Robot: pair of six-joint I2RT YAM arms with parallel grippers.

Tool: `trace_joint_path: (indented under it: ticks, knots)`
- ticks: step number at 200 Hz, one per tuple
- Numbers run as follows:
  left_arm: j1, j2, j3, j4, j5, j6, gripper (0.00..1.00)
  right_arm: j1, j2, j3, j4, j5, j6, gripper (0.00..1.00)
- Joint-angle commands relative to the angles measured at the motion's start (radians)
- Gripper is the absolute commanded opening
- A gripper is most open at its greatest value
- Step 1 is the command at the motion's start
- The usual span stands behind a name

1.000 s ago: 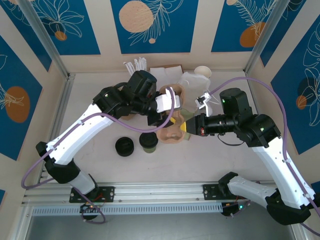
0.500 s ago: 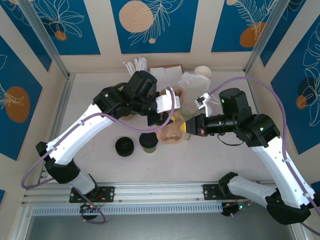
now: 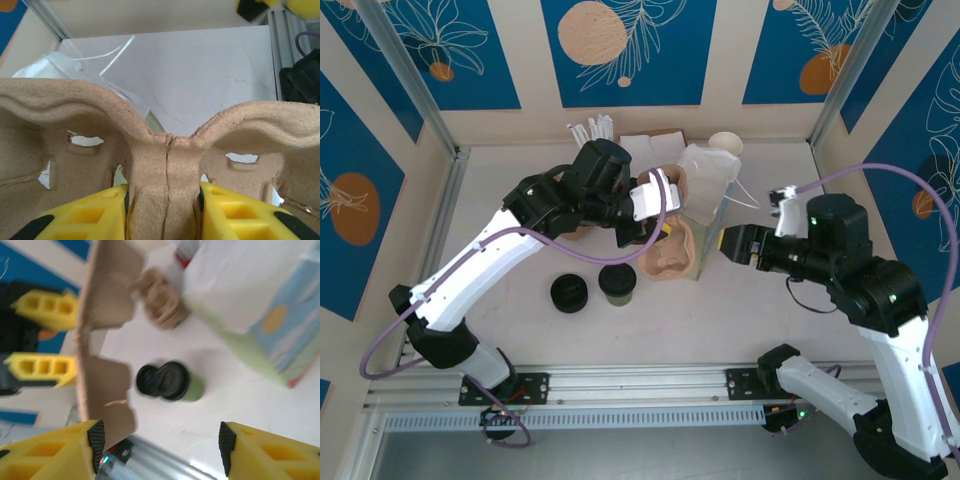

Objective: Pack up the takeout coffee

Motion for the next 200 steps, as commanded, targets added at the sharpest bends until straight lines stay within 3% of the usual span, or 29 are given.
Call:
trace_joint_path:
  ticks: [1,51,93,133,200]
  knots:
    - [-0.01,-0.044,-0.002,0.05,-0.006,-0.02,0.36,-0.053,0.012,-0.002,-0.014,0.23,0.016,0.65]
    - [-0.009,-0.075,0.003,0.059,-0.002,-0.04,0.36,-0.203,0.195,0.027,0.088,0.16,-0.018,0.63]
    - [-0.009,-0.1,0.001,0.071,0.029,-0.066,0.36,-0.216,0.369,0.09,0.082,0.14,-0.028,0.62]
    - [-0.01,-0.11,0.002,0.09,0.057,-0.093,0.36,-0.222,0.443,0.092,0.095,0.162,-0.025,0.61]
    - [-0.01,-0.106,0.003,0.125,0.077,-0.129,0.36,-0.22,0.524,0.079,0.125,0.094,-0.022,0.46]
